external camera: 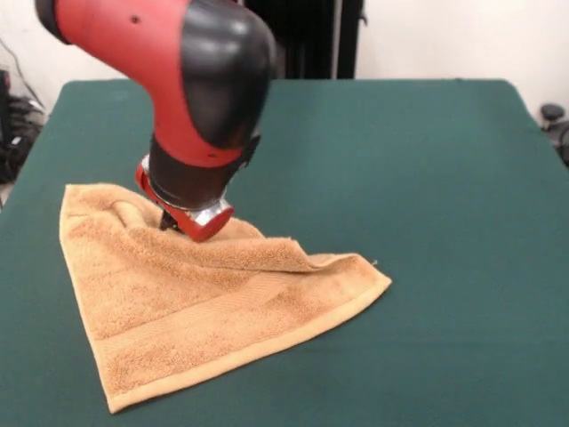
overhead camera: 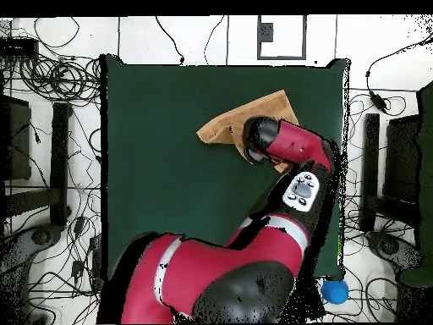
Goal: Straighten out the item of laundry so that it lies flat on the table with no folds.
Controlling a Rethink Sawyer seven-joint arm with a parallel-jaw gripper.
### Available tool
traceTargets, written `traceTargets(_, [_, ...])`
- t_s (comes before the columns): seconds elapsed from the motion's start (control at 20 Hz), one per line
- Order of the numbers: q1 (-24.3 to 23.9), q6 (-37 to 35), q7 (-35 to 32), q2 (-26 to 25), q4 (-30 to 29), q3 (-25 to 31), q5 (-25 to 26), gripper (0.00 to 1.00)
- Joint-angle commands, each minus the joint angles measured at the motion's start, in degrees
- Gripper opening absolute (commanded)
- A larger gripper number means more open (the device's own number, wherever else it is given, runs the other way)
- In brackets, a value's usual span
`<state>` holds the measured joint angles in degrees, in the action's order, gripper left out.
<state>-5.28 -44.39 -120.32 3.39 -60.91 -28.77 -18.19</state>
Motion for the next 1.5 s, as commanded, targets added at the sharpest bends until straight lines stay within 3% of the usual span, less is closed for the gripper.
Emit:
traceTargets(0.05, [-6.47, -9.62, 0.54, 8.81, -19.75, 23.25, -11.56, 0.0])
traceTargets(0.25, [-9.79, -8.31, 2.6, 10.97, -26.88, 29.23, -15.45, 0.0])
traceTargets(0.8, [-16.06, -10.95, 4.17, 10.83, -29.12, 36.28, -11.7, 0.0])
traceTargets(1.2, [-17.71, -13.02, 3.27, 11.5, -30.23, 37.69, -8.44, 0.0])
traceTargets(1.4, [-17.86, -26.01, 1.85, 12.03, -28.39, 36.44, -3.0, 0.0])
traceTargets(1.5, [-18.01, -31.54, 3.07, 11.1, -24.75, 35.18, 1.28, 0.0])
